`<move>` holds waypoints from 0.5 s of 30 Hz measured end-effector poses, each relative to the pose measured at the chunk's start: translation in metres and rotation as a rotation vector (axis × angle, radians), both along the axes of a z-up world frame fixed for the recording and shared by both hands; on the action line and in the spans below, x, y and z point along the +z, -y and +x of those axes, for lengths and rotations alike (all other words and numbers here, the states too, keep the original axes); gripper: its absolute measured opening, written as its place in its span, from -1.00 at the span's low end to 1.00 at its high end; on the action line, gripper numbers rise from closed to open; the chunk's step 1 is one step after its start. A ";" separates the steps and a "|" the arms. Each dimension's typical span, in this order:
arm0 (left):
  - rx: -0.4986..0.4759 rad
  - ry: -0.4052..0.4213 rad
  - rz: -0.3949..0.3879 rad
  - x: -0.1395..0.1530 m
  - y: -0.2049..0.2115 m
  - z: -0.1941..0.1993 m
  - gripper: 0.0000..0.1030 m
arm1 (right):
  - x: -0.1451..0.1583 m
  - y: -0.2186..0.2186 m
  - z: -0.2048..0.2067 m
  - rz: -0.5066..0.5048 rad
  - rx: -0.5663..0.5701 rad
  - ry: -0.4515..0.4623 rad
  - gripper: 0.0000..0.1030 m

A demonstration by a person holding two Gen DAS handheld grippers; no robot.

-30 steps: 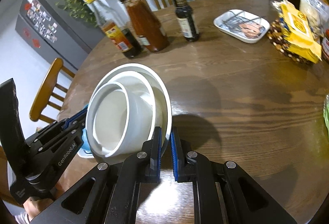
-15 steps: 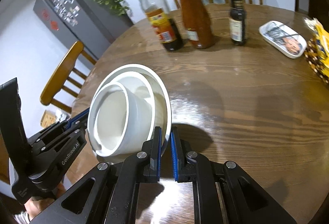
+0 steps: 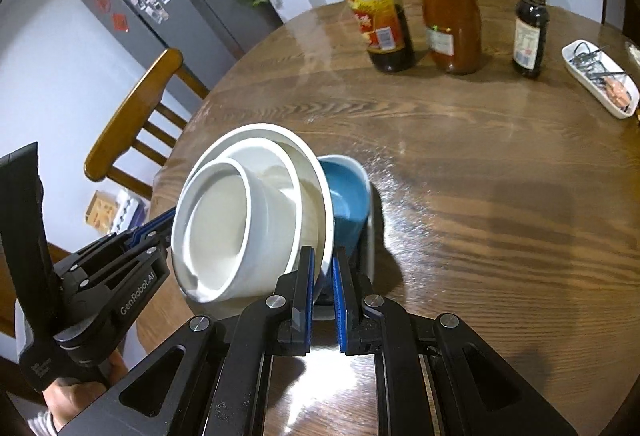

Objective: Organize plates and bowls
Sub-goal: 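Lower the bowl stack onto the blue plates with the right gripper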

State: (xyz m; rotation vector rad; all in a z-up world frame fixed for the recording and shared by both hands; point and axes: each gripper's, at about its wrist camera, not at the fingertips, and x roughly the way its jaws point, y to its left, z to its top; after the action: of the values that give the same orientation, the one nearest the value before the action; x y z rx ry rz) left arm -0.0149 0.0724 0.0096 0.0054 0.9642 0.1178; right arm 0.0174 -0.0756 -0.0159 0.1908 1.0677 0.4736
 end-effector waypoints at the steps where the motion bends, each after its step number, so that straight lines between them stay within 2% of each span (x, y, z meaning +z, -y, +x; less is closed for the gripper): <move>1: -0.003 -0.003 0.004 -0.001 -0.001 0.001 -0.92 | -0.001 -0.003 0.000 -0.002 0.000 -0.003 -0.74; 10: -0.033 -0.077 0.007 -0.018 -0.008 0.024 -0.92 | -0.022 -0.010 0.017 -0.016 -0.026 -0.086 -0.74; 15: -0.061 -0.074 0.044 -0.017 -0.004 0.031 -0.93 | -0.030 -0.006 0.026 0.010 -0.058 -0.130 -0.74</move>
State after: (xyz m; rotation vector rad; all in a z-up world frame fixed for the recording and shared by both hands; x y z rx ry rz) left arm 0.0165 0.0765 -0.0073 0.0799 1.0338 0.0830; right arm 0.0431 -0.0692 -0.0457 0.2635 1.1837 0.4187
